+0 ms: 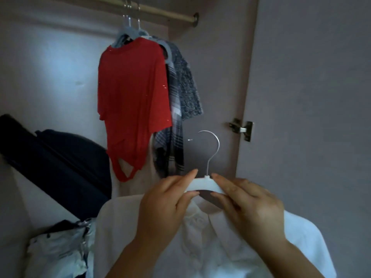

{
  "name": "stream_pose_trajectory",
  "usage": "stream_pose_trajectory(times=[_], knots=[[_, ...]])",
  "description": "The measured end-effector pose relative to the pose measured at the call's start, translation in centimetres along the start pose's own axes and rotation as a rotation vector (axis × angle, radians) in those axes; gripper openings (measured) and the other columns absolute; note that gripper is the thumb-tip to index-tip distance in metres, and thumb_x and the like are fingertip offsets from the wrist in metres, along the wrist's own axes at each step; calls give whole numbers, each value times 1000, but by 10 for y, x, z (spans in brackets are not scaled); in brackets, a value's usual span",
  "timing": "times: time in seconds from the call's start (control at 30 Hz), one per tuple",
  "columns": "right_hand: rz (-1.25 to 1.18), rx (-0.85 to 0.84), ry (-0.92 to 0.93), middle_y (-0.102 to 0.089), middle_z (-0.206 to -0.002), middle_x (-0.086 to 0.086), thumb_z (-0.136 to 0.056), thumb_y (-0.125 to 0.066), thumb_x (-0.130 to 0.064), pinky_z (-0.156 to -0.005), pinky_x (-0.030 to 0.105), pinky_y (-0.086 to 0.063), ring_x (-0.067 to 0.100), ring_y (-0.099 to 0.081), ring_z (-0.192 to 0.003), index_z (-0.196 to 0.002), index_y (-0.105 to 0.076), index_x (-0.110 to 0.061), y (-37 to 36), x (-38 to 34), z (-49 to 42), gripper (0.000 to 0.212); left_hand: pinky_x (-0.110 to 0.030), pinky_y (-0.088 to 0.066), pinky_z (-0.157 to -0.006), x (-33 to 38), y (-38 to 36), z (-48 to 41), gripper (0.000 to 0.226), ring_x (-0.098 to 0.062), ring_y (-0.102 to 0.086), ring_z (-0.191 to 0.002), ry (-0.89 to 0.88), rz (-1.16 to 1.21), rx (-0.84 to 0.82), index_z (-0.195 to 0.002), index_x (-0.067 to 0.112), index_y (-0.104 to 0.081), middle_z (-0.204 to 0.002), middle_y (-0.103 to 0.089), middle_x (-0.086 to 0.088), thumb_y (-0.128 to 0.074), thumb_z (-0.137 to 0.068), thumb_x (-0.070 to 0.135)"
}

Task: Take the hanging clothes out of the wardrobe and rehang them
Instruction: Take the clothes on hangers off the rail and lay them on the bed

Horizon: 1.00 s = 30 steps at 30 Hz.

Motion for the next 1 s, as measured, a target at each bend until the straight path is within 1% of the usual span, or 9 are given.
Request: stream_pose_trajectory(times=[0.1,0.2,0.27,0.33,0.43,0.53,0.67,0.83,1.0], knots=[[51,-22,-60,-69,-79,-7,-91,-52,-45,-59,24,-44,16,-63,-63,-105,-71,-30,46,8,15,28,-19,-42,-78,38,-5,11,41,-2,-54,-88,-25,111,-31,-125,32,-48,-107,-52,13,-51,-85,41],[122,-23,-114,-69,-80,-7,-94,-47,-46,-60,24,-45,14,-63,-63,-102,-72,-29,98,6,30,32,-22,-44,-76,79,-6,24,39,-3,-56,-85,-92,230,-56,-122,29,-50,-103,-53,12,-52,-85,40],[189,-23,-142,-69,-79,-7,-94,-48,-45,-55,27,-49,16,-64,-62,-101,-73,-28,133,-1,44,30,-21,-43,-73,107,-5,35,38,-3,-55,-83,-138,297,-76,-121,30,-50,-102,-52,12,-51,-84,41],[283,-41,-163,-68,-79,-6,-90,-55,-40,-52,28,-49,17,-62,-60,-103,-71,-29,169,-12,61,23,-20,-43,-71,136,-4,51,37,-4,-55,-81,-182,373,-102,-120,30,-51,-101,-53,12,-51,-84,40],[433,-63,-218,-68,-78,-6,-84,-62,-35,-51,27,-47,18,-61,-58,-106,-67,-31,232,-33,88,23,-20,-43,-69,189,5,80,35,-7,-56,-80,-271,502,-124,-118,28,-53,-92,-61,10,-53,-84,37],[565,-109,-285,-67,-77,-5,-83,-61,-36,-49,24,-46,18,-60,-57,-107,-62,-33,300,-58,115,24,-25,-43,-65,252,18,115,33,-10,-54,-76,-369,631,-148,-116,26,-54,-86,-67,3,-53,-85,35],[738,-147,-421,-67,-77,-6,-85,-56,-39,-51,24,-48,18,-61,-57,-109,-57,-33,402,-89,147,25,-25,-44,-64,345,39,158,32,-10,-54,-75,-456,862,-227,-117,24,-56,-87,-67,2,-51,-87,36],[1009,-159,-558,-67,-77,-7,-81,-58,-38,-49,24,-49,15,-61,-56,-110,-57,-33,541,-145,184,30,-28,-45,-71,476,73,220,34,-12,-57,-82,-558,1107,-359,-120,26,-54,-94,-67,4,-49,-89,39],[1277,-116,-661,-68,-77,-7,-80,-59,-37,-51,24,-50,14,-62,-58,-108,-59,-32,682,-229,220,29,-29,-45,-75,610,146,290,35,-12,-59,-87,-671,1357,-430,-120,26,-53,-96,-67,4,-49,-88,40]])
Point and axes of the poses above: each hand's wrist, its own z-axis away from the middle knuckle, its own y-axis out of the back of the hand, x = y × z, the point moved 10 cm from there along -z, towards the middle knuckle
